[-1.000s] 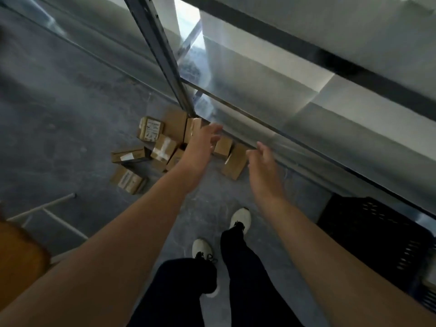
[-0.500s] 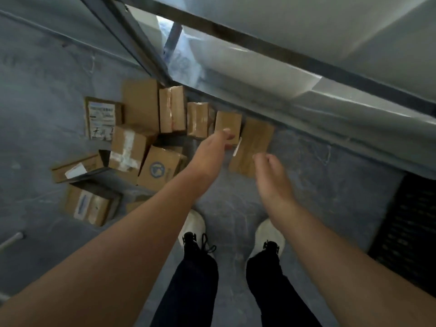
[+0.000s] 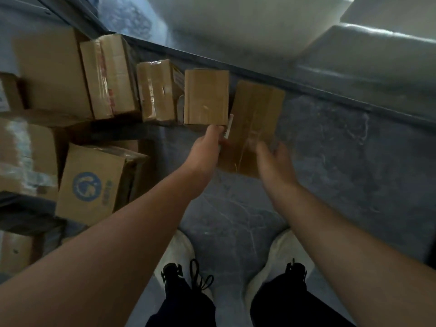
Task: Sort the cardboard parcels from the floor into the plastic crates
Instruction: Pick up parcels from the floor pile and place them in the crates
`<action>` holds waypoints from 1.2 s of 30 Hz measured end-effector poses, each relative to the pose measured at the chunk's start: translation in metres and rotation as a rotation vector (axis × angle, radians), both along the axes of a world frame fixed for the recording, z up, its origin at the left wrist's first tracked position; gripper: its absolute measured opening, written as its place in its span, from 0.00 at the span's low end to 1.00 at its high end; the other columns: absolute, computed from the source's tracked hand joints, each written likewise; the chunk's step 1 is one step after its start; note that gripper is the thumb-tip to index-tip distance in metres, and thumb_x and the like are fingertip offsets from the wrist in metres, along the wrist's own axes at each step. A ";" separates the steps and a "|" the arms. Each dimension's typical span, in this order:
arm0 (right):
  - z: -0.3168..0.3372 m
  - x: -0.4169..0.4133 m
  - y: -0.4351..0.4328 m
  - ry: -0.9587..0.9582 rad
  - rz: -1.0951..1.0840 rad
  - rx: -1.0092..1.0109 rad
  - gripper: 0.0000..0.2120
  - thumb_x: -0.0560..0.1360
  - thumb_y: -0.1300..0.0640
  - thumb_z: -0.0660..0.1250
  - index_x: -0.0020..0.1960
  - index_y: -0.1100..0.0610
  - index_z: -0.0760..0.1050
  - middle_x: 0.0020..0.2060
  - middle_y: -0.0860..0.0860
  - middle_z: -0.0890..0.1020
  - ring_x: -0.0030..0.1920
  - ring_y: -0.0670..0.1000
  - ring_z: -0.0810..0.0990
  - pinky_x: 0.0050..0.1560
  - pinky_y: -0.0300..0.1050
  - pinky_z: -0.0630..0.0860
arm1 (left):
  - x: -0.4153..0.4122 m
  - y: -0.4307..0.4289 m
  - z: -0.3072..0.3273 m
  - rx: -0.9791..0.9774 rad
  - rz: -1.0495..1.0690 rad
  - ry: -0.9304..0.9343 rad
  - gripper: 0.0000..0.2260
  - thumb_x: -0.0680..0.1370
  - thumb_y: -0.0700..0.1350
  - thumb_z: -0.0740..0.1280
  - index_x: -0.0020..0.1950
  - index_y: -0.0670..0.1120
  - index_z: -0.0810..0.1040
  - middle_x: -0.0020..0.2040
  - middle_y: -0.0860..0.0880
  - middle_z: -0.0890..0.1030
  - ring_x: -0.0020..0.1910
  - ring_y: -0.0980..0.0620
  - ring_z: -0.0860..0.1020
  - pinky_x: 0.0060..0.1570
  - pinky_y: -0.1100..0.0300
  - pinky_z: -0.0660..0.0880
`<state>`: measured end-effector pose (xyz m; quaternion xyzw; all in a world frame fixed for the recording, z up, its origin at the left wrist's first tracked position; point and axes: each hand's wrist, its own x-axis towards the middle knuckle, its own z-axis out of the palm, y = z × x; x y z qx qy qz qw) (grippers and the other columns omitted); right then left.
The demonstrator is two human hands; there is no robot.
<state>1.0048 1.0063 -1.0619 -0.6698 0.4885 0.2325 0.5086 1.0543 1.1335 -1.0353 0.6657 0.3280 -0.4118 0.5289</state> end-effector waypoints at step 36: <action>0.438 -0.091 -0.003 -0.483 -0.328 0.213 0.19 0.78 0.55 0.61 0.65 0.51 0.82 0.56 0.57 0.87 0.57 0.56 0.86 0.59 0.58 0.84 | -0.050 0.030 0.420 -0.247 -0.002 -0.292 0.26 0.84 0.61 0.51 0.61 0.43 0.79 0.53 0.48 0.87 0.53 0.48 0.83 0.56 0.49 0.75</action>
